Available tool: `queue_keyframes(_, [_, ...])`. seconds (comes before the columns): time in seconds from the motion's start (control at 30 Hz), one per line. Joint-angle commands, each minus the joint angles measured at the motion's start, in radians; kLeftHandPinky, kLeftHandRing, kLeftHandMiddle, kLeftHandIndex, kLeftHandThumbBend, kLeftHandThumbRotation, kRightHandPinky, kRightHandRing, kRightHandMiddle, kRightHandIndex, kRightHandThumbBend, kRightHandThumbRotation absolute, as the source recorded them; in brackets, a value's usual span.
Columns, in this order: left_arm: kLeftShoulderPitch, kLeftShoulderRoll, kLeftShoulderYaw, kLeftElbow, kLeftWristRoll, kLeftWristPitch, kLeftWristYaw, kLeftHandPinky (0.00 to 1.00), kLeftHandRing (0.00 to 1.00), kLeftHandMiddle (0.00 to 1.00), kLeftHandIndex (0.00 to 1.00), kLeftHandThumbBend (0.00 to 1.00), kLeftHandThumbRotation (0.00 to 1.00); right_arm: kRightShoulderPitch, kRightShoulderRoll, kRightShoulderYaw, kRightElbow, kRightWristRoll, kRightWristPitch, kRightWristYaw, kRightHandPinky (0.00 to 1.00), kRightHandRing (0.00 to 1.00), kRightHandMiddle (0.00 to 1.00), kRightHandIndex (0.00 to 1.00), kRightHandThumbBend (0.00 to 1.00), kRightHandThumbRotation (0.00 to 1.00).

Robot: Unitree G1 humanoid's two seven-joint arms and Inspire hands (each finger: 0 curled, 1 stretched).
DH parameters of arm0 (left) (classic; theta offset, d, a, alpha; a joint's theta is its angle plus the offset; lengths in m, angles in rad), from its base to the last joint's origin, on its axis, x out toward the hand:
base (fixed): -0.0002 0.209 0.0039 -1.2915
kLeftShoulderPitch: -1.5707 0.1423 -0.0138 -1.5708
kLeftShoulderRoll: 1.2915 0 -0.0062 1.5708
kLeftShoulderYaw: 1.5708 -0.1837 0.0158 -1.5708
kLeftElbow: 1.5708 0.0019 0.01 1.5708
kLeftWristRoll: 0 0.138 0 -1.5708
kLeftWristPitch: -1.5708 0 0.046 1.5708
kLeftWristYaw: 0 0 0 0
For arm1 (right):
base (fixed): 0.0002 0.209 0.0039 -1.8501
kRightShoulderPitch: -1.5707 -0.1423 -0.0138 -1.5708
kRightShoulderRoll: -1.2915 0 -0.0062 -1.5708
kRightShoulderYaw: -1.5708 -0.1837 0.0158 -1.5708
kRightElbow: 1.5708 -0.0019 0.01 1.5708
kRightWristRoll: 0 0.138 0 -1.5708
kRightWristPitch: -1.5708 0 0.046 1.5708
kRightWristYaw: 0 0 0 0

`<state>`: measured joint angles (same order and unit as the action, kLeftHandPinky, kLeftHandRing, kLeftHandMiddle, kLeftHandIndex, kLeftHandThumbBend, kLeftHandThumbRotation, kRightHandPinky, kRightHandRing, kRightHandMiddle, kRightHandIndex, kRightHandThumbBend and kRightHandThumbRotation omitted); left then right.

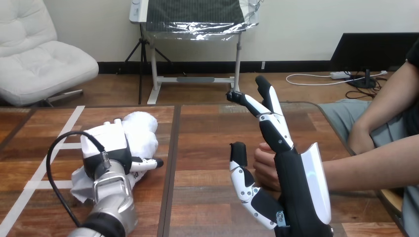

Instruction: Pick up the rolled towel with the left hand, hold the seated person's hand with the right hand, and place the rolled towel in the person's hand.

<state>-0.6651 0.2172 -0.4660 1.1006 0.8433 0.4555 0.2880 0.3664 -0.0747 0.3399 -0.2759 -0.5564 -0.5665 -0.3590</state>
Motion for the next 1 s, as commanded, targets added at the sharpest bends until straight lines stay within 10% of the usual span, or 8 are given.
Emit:
queue_keyframes(0.0, [-0.06,-0.006,-0.05,0.095,0.022,0.005,0.013,1.0,0.99,1.0,1.0,1.0,0.77,-0.05,0.026,-0.014,-0.041,0.01,0.001,0.009,1.0,1.0,1.0,0.83,0.0,0.0])
queue_keyframes(0.43, [-0.08,-0.009,-0.105,0.192,0.021,0.011,0.039,0.99,0.96,0.98,0.95,0.99,0.61,-0.048,0.025,-0.02,-0.045,0.016,-0.005,0.021,1.0,1.0,1.0,0.82,0.0,0.0])
queue_keyframes(0.97, [-0.136,-0.014,-0.196,0.229,0.055,0.064,-0.133,0.52,0.59,0.69,0.75,0.76,0.38,-0.046,0.023,-0.025,-0.044,0.019,-0.014,0.021,1.0,1.0,1.0,0.82,0.0,0.0])
